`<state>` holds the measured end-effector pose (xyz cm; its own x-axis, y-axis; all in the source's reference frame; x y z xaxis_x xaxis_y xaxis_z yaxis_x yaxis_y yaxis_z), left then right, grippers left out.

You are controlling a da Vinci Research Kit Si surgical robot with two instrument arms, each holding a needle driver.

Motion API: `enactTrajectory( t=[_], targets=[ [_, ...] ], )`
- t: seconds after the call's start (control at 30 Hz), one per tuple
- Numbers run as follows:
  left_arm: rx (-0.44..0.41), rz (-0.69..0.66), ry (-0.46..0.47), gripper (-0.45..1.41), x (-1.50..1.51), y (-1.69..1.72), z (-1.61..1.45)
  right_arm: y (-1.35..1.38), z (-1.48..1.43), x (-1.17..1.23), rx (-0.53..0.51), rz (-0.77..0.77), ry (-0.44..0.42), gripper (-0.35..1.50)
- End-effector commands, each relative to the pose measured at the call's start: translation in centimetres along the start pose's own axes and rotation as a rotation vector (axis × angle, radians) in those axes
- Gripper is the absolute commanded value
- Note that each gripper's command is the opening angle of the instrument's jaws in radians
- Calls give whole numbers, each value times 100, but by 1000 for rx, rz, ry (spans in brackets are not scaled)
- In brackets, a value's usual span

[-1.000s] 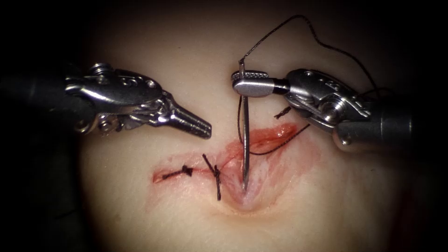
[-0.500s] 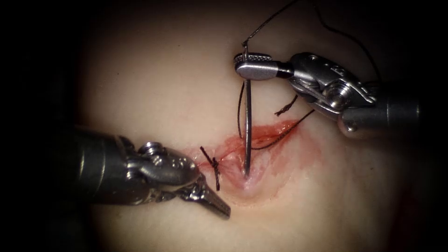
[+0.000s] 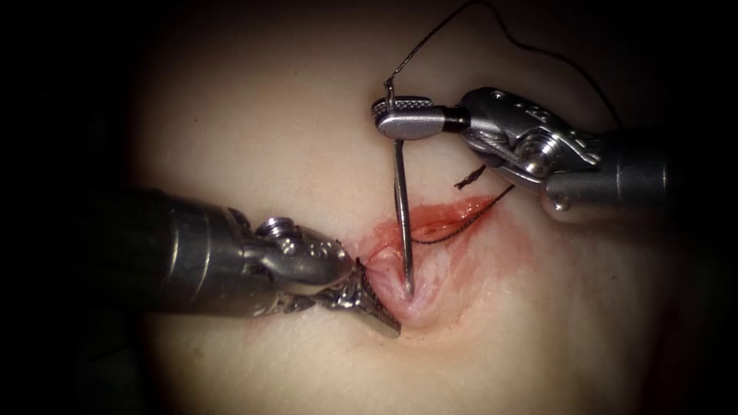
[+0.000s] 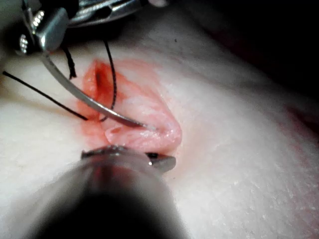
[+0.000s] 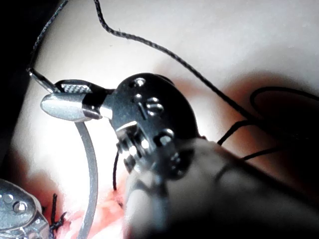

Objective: Wound Closure

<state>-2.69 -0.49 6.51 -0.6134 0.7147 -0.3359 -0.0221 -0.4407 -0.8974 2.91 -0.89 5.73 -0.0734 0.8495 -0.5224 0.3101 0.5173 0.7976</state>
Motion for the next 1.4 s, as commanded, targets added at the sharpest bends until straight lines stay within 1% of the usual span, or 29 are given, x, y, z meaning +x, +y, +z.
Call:
enactTrajectory(
  t=[0.03,0.3,0.6,1.0,1.17,1.4],
  targets=[
    [1,0,-1,-45,0,-3,6,6,10,0,14,8,11,-35],
    [5,0,4,-45,0,-3,7,2,13,-3,51,83,72,-35],
    [5,0,4,-45,0,-3,7,-4,17,-16,74,168,99,-35],
    [5,0,5,-45,0,-2,7,-8,11,-29,76,244,92,-35],
    [6,0,5,-45,0,-3,7,-9,10,-31,73,268,93,-35],
    [6,0,5,-45,0,-2,7,-11,11,-35,72,319,111,-35]
  ],
)
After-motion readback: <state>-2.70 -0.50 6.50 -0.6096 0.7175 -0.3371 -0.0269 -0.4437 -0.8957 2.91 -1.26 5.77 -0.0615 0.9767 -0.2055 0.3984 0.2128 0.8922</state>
